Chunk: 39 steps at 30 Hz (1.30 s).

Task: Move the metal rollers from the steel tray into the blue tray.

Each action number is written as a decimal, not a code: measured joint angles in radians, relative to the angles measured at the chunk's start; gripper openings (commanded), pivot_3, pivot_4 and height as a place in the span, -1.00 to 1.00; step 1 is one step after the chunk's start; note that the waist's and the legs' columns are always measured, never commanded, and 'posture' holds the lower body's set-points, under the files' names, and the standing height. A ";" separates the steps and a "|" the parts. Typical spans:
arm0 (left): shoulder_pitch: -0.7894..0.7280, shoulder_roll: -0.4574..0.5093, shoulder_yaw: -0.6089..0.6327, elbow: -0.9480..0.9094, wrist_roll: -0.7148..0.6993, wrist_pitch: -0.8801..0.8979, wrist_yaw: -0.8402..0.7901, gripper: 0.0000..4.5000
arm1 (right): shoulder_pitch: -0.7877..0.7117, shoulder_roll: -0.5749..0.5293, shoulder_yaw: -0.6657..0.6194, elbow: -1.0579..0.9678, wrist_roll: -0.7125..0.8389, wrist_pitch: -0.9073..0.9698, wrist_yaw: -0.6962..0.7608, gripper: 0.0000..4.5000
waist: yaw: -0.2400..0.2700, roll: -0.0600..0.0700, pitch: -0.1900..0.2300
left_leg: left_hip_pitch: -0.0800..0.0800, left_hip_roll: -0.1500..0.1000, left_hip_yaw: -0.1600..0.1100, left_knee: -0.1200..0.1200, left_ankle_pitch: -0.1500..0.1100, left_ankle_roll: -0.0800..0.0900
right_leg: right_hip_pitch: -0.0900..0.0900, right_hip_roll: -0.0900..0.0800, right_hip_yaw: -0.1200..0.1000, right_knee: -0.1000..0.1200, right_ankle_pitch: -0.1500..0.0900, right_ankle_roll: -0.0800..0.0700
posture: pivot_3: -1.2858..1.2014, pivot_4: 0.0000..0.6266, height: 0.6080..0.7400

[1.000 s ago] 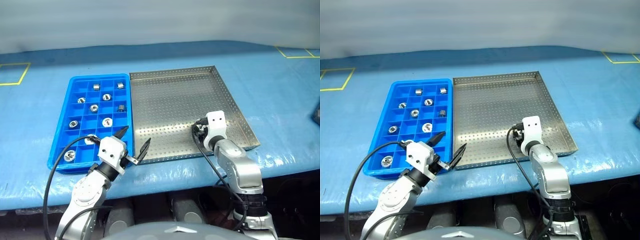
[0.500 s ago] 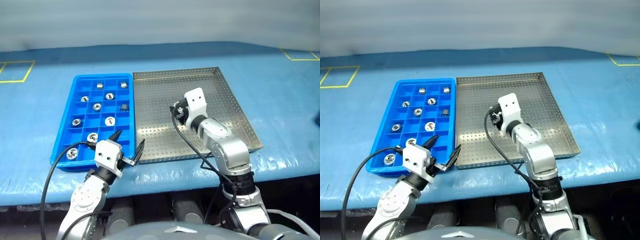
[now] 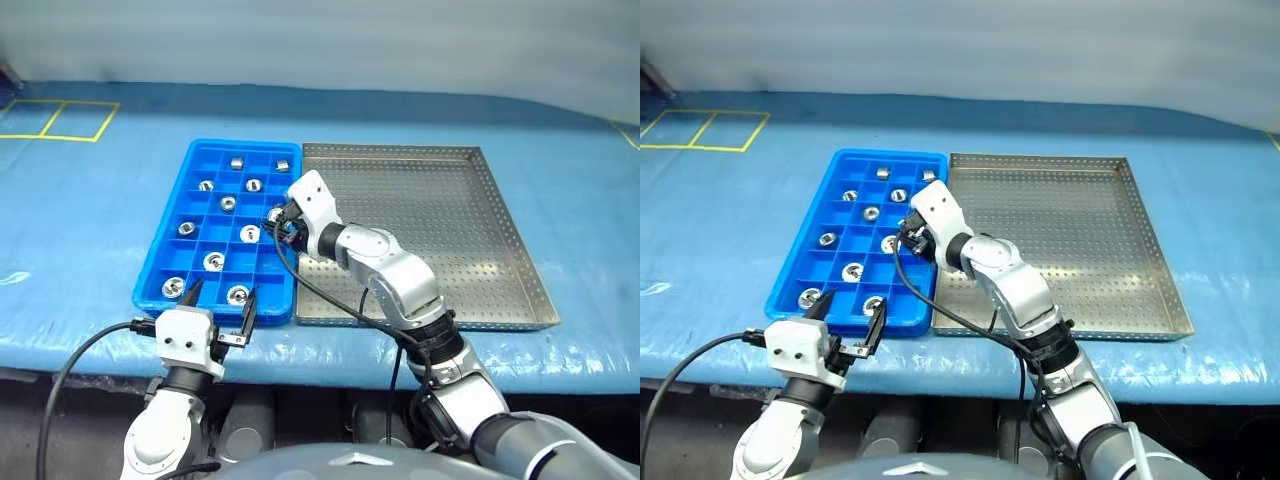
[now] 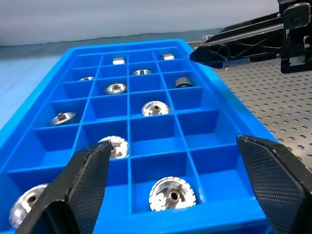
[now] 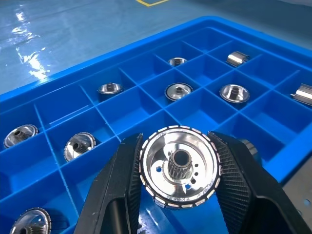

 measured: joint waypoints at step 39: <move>-0.277 0.172 0.227 0.016 -0.110 0.102 -0.147 1.00 | 0.245 -0.166 -0.164 -0.223 0.043 -0.021 0.010 1.00 | -0.058 -0.001 -0.001 | -0.001 0.000 0.002 0.000 0.000 0.000 | -0.001 0.000 0.000 0.000 0.001 0.001 | 0.02 -0.52 1.00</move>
